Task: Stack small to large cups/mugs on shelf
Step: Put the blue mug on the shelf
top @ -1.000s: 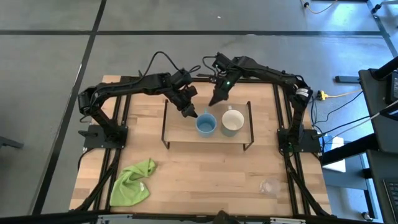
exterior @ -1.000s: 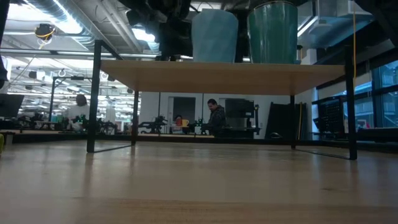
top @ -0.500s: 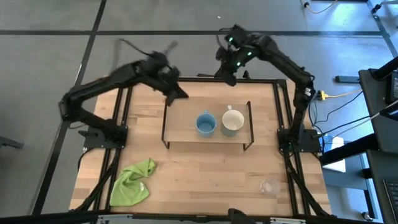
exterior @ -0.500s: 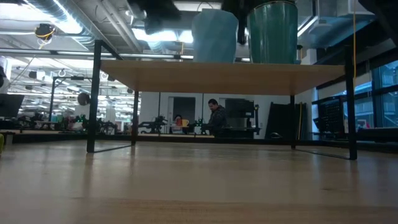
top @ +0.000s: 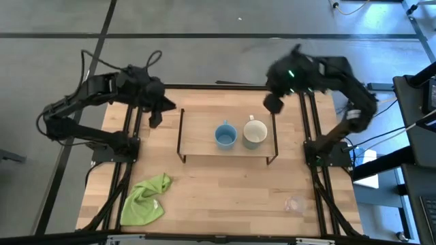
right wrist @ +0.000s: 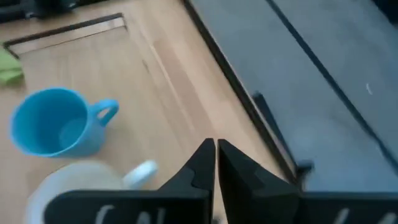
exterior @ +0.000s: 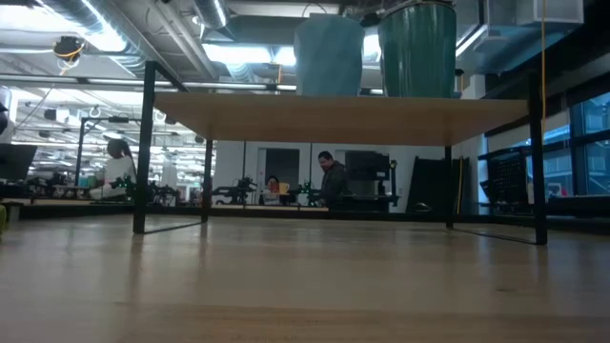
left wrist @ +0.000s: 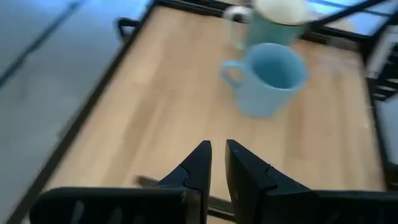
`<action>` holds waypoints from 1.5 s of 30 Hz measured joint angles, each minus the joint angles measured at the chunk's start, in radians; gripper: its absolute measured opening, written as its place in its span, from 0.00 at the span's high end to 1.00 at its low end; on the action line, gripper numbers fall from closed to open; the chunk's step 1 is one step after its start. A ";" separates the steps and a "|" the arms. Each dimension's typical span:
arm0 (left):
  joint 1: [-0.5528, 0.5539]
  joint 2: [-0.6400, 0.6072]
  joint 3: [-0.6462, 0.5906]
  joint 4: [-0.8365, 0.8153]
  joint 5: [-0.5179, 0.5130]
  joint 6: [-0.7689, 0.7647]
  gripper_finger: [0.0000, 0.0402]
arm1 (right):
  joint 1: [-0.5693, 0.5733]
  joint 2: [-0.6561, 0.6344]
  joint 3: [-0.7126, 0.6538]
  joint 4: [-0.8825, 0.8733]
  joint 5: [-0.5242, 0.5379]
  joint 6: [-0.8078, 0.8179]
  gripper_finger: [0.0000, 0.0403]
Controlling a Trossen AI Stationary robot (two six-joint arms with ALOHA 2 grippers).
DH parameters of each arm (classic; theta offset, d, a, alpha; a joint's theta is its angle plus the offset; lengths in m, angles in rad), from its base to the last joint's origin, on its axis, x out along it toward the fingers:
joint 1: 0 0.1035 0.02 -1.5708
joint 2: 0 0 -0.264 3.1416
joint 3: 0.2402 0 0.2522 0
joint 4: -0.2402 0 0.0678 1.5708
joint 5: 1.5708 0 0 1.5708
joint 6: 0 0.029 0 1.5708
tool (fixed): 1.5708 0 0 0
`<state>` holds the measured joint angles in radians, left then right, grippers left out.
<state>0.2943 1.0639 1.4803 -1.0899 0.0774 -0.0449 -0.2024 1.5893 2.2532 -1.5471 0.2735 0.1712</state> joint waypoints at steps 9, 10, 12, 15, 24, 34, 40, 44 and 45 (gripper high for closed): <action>-0.379 0.002 -0.074 0.194 -0.028 -0.180 0.90 | 0.486 -0.142 -0.211 -0.020 0.110 0.498 0.95; -0.427 0.002 -0.093 0.240 -0.050 -0.189 0.90 | 0.535 -0.148 -0.251 -0.020 0.110 0.547 0.95; -0.507 0.001 -0.138 0.317 -0.099 -0.212 0.90 | 0.621 -0.152 -0.343 -0.025 0.097 0.648 0.95; -0.596 0.009 -0.218 0.441 -0.169 -0.228 0.90 | 0.725 -0.136 -0.464 -0.023 0.045 0.829 0.95; -0.780 0.011 -0.400 0.600 -0.301 -0.320 0.90 | 0.959 -0.077 -0.605 -0.025 -0.073 1.287 0.95; -0.826 0.011 -0.520 0.622 -0.359 -0.264 0.90 | 1.083 0.030 -0.601 -0.002 -0.284 1.592 0.95; -0.789 0.022 -0.585 0.829 -0.359 -0.259 0.90 | 1.047 0.071 -0.601 0.135 -0.061 1.649 0.95; -0.759 0.051 -0.584 1.005 -0.357 -0.236 0.90 | 1.004 0.074 -0.601 0.245 0.068 1.596 0.95; -0.750 0.063 -0.584 1.042 -0.358 -0.230 0.90 | 0.999 0.074 -0.601 0.264 0.084 1.587 0.95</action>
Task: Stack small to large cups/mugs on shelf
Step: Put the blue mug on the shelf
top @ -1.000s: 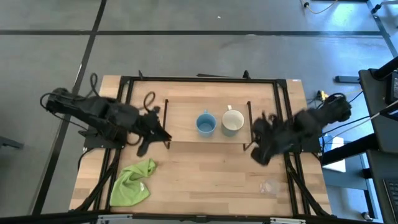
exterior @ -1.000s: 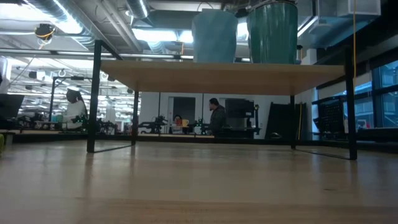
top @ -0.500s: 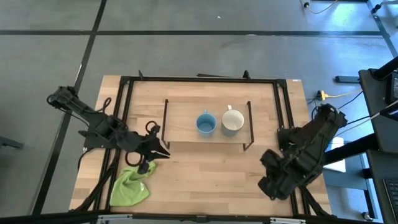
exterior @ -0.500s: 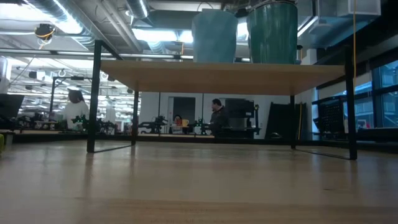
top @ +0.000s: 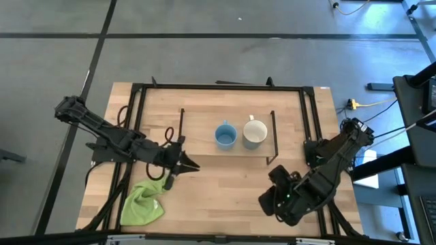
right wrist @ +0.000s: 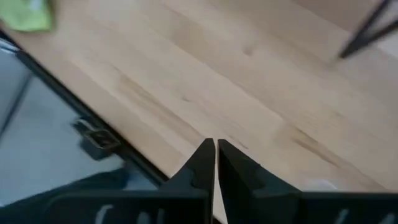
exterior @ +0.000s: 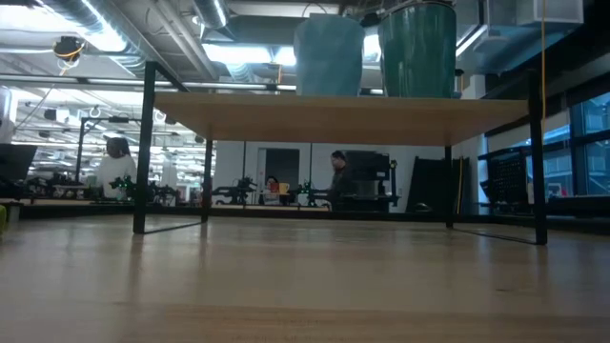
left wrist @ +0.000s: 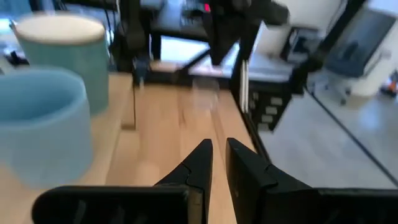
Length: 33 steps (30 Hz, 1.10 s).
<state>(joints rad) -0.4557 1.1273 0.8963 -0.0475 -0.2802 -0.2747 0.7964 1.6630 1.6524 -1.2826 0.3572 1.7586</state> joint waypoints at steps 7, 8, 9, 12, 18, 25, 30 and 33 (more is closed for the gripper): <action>0.058 0.119 0.000 0.037 -0.006 -0.017 0.90 | -0.046 0.045 0.002 0.272 0.208 -0.064 0.95; 0.059 0.128 0.000 0.043 -0.010 -0.023 0.90 | -0.058 0.060 0.002 0.319 0.217 -0.085 0.95; 0.059 0.133 0.000 0.043 -0.019 -0.026 0.90 | -0.069 0.076 0.002 0.356 0.223 -0.101 0.95; 0.055 0.139 0.000 0.037 -0.047 -0.015 0.90 | -0.100 0.121 0.002 0.415 0.227 -0.136 0.97; 0.007 0.134 0.000 -0.071 -0.102 0.052 0.90 | -0.109 0.165 0.000 0.458 0.349 -0.115 0.99; -0.099 0.134 0.000 -0.316 -0.365 0.134 0.90 | -0.118 0.194 0.001 0.480 0.643 -0.061 0.99; -0.121 0.134 0.000 -0.401 -0.433 0.154 0.90 | -0.150 0.254 0.001 0.553 0.603 -0.065 1.00; -0.121 0.134 0.000 -0.410 -0.445 0.162 0.90 | -0.162 0.295 0.000 0.595 0.607 -0.064 1.00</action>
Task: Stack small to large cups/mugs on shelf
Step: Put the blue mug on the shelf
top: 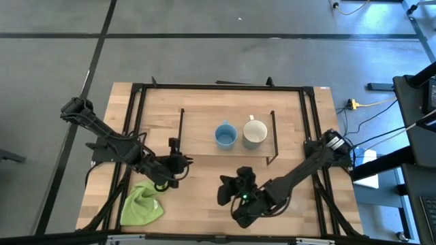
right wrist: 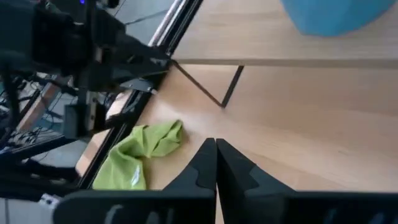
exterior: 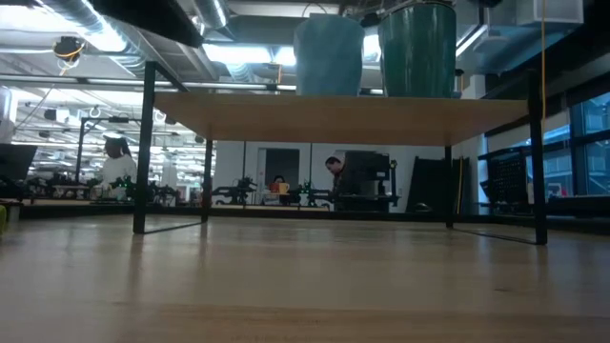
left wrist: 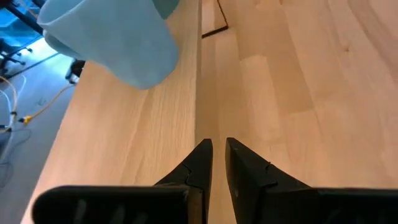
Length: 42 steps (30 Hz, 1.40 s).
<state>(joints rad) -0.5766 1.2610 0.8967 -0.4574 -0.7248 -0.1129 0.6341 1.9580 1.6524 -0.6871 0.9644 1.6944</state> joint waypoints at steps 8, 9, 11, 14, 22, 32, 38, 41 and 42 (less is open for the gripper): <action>0.000 0.000 0.000 -0.022 0.004 0.084 0.90 | -0.006 0.029 0.000 0.099 0.265 0.037 1.00; 0.000 0.000 0.000 -0.032 0.005 0.089 0.90 | -0.006 0.028 0.001 0.099 0.286 0.046 1.00; 0.000 0.000 0.000 -0.047 0.007 0.090 0.90 | -0.006 0.028 0.001 0.092 0.296 0.054 1.00; 0.000 0.000 0.000 -0.061 0.008 0.093 0.90 | -0.014 0.029 0.001 0.077 0.271 0.056 1.00; -0.002 0.000 0.000 -0.067 0.012 0.097 0.90 | -0.056 0.029 0.001 -0.005 0.182 0.059 1.00; -0.020 0.000 0.000 -0.067 0.014 0.095 0.90 | -0.075 0.029 0.001 -0.078 0.163 0.082 1.00; -0.023 0.000 0.000 -0.067 0.081 0.082 0.90 | -0.098 0.028 0.001 -0.080 0.168 0.077 1.00; -0.023 0.000 0.000 -0.067 0.091 0.072 0.90 | -0.104 0.028 0.001 -0.090 0.168 0.077 1.00; -0.023 -0.001 0.000 -0.067 0.091 0.071 0.90 | -0.105 0.028 0.001 -0.091 0.168 0.077 1.00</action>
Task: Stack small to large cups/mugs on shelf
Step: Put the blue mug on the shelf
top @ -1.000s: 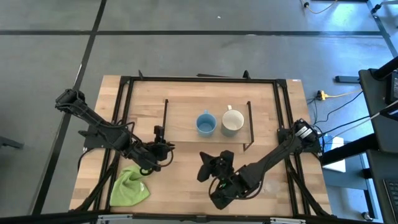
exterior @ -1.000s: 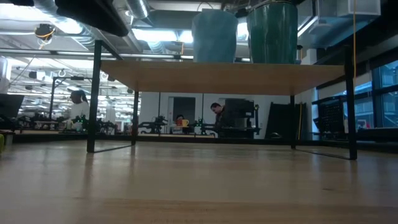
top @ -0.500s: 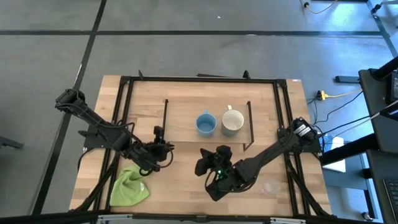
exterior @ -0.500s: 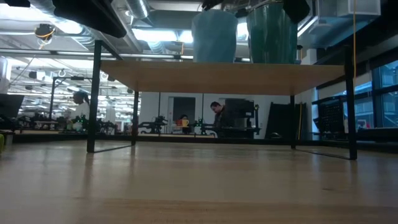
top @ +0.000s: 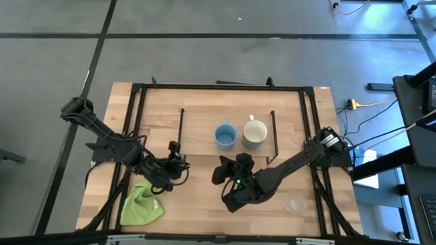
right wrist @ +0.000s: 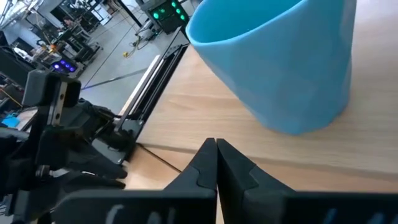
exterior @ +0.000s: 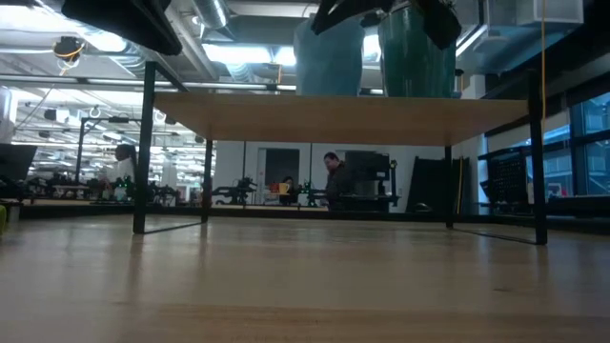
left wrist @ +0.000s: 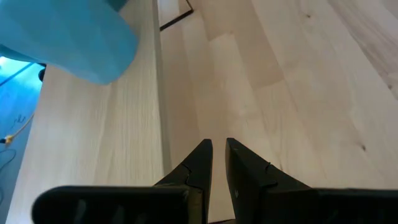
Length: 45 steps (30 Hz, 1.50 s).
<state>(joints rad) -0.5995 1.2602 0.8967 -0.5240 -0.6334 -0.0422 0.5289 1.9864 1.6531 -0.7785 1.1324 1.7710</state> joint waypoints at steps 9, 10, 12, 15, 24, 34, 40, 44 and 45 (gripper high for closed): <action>0.000 0.000 0.000 0.000 0.000 0.000 0.90 | -0.008 0.000 0.000 -0.010 0.013 0.000 1.00; 0.000 0.000 0.000 0.000 0.000 -0.001 0.90 | -0.009 0.000 0.000 -0.009 0.018 0.000 1.00; 0.000 0.000 0.000 0.000 0.000 -0.003 0.90 | -0.010 0.000 0.000 -0.009 0.025 0.000 1.00; 0.000 0.000 0.000 0.000 0.000 -0.003 0.90 | -0.015 0.000 0.000 -0.008 0.025 0.000 1.00; -0.005 0.000 0.000 0.000 0.000 -0.004 0.90 | -0.029 0.000 0.000 -0.004 0.025 0.000 1.00; -0.046 0.000 0.000 0.001 0.000 -0.034 0.90 | -0.043 0.000 0.000 0.004 0.025 0.000 1.00; -0.058 0.000 0.000 0.001 0.000 -0.036 0.90 | -0.052 0.000 0.000 0.003 0.025 0.000 1.00; -0.058 0.000 0.000 0.001 0.000 -0.051 0.90 | -0.054 0.000 0.000 0.003 0.025 0.000 1.00; -0.058 0.000 0.000 0.001 0.000 -0.054 0.90 | -0.055 0.000 0.000 0.003 0.025 0.000 1.00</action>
<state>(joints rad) -0.6579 1.2602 0.8967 -0.5228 -0.6338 -0.0961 0.4744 1.9862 1.6531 -0.7750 1.1572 1.7706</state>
